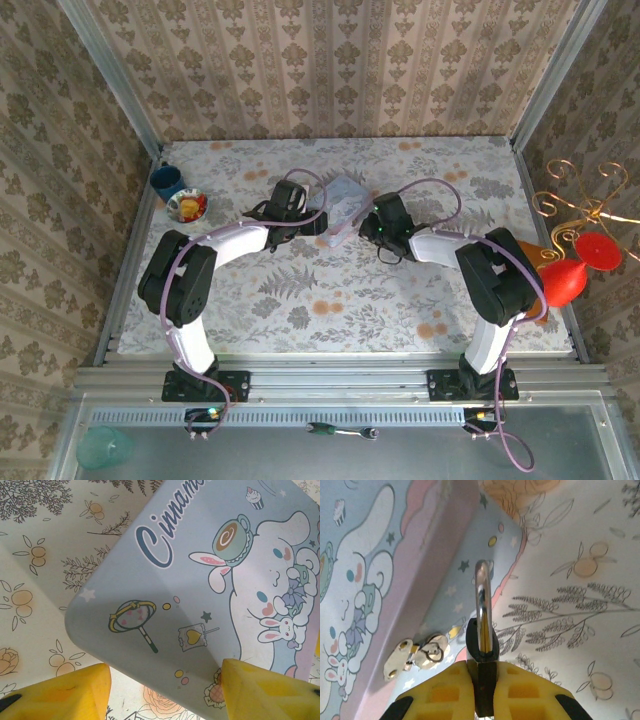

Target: Unlock the padlock with the key

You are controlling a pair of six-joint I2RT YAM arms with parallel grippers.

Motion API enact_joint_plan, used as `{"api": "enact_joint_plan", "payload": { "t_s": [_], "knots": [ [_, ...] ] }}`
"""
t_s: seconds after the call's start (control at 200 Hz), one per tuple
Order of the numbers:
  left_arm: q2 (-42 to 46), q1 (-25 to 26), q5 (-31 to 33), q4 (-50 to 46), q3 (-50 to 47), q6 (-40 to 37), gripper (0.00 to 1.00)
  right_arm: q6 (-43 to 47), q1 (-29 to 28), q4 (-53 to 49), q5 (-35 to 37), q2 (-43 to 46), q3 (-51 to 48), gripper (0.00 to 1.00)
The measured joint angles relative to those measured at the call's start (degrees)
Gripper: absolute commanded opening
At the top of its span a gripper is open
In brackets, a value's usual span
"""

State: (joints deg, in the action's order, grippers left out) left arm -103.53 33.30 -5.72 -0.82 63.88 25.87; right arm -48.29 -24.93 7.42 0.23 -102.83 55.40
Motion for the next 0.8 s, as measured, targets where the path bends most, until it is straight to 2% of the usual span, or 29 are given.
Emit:
{"api": "enact_joint_plan", "payload": {
  "t_s": [0.31, 0.46, 0.8],
  "knots": [
    [0.17, 0.00, 0.00, 0.46, -0.37, 0.00, 0.60, 5.18, 0.90, -0.70, -0.92, -0.26, 0.42, 0.00],
    [2.91, -0.02, 0.26, 1.77, -3.85, -0.02, 0.62, 8.22, 0.17, -3.93, -0.83, 2.78, 0.37, 0.00],
    [16.17, 0.00, 4.74, 5.44, -18.36, -1.55, 0.74, 17.62, -9.22, -13.55, 0.87, 15.28, -1.57, 0.00]
  ]
}}
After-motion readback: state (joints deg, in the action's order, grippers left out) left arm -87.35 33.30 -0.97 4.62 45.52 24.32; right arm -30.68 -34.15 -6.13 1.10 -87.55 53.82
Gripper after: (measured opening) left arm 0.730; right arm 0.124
